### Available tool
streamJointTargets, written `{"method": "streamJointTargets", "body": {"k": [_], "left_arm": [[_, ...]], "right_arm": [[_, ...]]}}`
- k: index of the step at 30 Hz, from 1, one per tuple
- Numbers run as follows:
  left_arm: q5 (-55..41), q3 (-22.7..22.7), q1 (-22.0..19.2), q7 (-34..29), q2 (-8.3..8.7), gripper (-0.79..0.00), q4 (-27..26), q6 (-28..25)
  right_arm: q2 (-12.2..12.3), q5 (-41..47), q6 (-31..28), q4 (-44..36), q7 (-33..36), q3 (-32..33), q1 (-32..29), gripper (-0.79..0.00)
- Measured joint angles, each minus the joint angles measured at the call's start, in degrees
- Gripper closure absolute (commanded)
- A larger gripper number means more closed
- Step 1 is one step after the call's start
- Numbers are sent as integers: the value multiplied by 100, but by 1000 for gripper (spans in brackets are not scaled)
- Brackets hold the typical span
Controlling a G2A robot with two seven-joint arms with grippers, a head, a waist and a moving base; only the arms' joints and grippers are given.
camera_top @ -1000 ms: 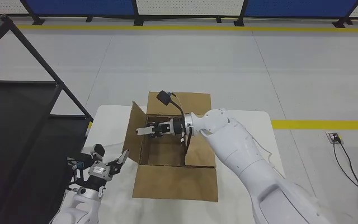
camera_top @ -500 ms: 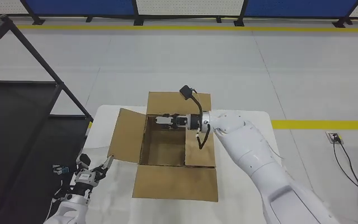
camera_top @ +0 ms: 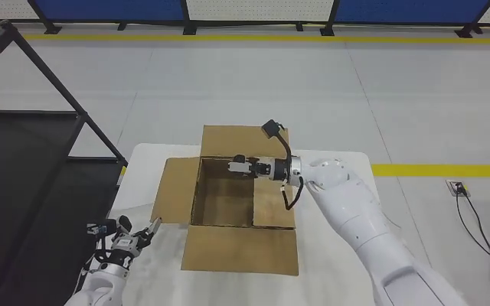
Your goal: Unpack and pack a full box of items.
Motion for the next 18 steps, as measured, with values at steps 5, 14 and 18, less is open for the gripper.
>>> {"method": "streamJointTargets", "body": {"k": [5,14,18], "left_arm": [[-41,4,-81,-25,-6,-785,195,-18],[-77,24,-176,-86,-11,-785,376,-100],[-93,-27,-151,-39,-10,-785,340,-115]], "right_arm": [[130,-23,109,-339,108,132,-204,-785],[252,-147,312,-776,150,263,-417,-785],[286,-178,374,-915,153,294,-483,-785]]}}
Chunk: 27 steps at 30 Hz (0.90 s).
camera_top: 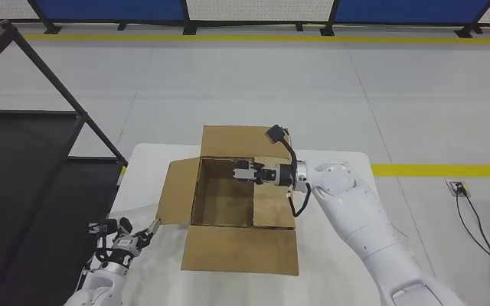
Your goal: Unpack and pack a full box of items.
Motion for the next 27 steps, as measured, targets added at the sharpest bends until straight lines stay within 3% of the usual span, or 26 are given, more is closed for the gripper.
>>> {"method": "streamJointTargets", "body": {"k": [12,27], "left_arm": [[-118,-349,391,210,17,-785,-684,-88],[-186,-867,1238,667,5,-785,-2574,-262]], "right_arm": [[78,-48,91,-246,5,83,-80,-785],[285,-374,240,-790,-52,361,-359,-785]]}}
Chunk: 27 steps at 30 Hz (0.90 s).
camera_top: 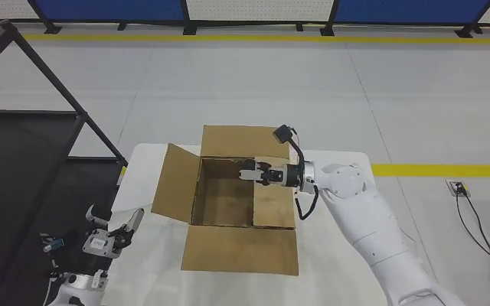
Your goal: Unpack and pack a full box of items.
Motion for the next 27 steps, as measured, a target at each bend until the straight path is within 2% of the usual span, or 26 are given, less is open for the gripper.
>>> {"method": "streamJointTargets", "body": {"k": [5,9,15,22,25,27], "left_arm": [[-185,1,169,-198,3,-785,-706,-347],[-611,229,-48,-800,22,-785,-889,-656],[-823,986,-934,-1815,31,-785,-619,-651],[-1254,2384,-2328,-2834,-74,-785,186,-339],[-1723,2867,-2840,-3125,-150,-785,584,-155],[-2005,3024,-3045,-3217,-180,-785,733,-70]], "right_arm": [[132,-204,118,-315,-32,237,-178,-785],[278,-300,67,-609,-104,575,-456,-785],[544,-421,-67,-1249,-268,1292,-1185,-785],[831,-505,33,-2055,-489,2202,-2338,-785],[903,-442,72,-2329,-681,2490,-2771,-785],[926,-409,99,-2438,-803,2593,-2962,-785]]}}
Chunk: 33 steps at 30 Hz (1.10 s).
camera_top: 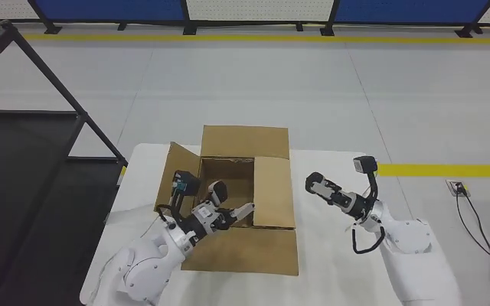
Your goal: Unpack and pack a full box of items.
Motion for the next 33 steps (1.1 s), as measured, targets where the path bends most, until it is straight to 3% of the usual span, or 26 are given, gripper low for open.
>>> {"method": "streamJointTargets", "body": {"k": [15,22,26,33], "left_arm": [[-43,8,10,15,-4,-785,36,20],[-575,77,-26,434,-83,-785,558,736],[-1007,162,-206,369,-138,-785,840,1182],[-1051,236,-327,246,-157,-785,949,1294]], "right_arm": [[0,-2,3,-5,-7,4,-5,-785],[0,-2,3,-5,-7,4,-5,-785],[0,-2,3,-5,-7,4,-5,-785],[0,-2,3,-5,-7,4,-5,-785]]}}
